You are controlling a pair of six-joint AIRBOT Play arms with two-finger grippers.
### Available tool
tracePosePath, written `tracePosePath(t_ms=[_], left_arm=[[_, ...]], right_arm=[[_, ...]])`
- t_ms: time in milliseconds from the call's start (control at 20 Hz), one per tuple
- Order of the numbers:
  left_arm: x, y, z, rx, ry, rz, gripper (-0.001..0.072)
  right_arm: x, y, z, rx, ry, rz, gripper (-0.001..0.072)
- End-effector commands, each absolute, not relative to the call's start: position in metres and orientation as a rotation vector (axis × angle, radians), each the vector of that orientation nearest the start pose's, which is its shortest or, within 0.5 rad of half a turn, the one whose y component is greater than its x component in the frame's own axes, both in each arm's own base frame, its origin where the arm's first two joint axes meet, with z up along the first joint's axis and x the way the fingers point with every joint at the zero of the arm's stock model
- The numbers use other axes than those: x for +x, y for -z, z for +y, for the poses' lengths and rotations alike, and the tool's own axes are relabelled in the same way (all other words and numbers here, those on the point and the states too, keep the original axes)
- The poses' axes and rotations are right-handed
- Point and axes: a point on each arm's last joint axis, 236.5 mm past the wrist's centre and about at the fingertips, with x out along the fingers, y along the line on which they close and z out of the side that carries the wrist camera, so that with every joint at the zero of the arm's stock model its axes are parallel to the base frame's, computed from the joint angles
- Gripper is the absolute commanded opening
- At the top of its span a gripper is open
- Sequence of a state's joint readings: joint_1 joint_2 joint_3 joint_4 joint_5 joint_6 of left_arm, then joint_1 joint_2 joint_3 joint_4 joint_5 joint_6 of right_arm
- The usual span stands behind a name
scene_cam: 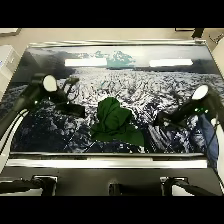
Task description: Fold the clothes and pants, and hang the long-sleeved shirts on hangers.
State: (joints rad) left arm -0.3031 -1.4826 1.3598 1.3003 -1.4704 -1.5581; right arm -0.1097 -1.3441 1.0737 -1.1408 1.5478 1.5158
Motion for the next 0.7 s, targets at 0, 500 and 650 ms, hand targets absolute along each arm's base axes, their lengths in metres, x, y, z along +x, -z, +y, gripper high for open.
tracePosePath(t_ms=[0,500,650], left_arm=[[0.278,0.055,-0.171,-0.178,0.488,1.731,0.0711],[0.282,0.095,-0.258,-0.492,0.546,1.617,0.055],[0.278,0.094,-0.259,-0.486,0.556,1.626,0.0116]], right_arm=[[0.247,0.056,0.094,0.571,-0.332,1.817,0.0703],[0.245,0.076,0.107,0.666,-0.31,1.784,0.0704],[0.243,0.085,0.118,0.637,-0.322,1.802,0.0705]])
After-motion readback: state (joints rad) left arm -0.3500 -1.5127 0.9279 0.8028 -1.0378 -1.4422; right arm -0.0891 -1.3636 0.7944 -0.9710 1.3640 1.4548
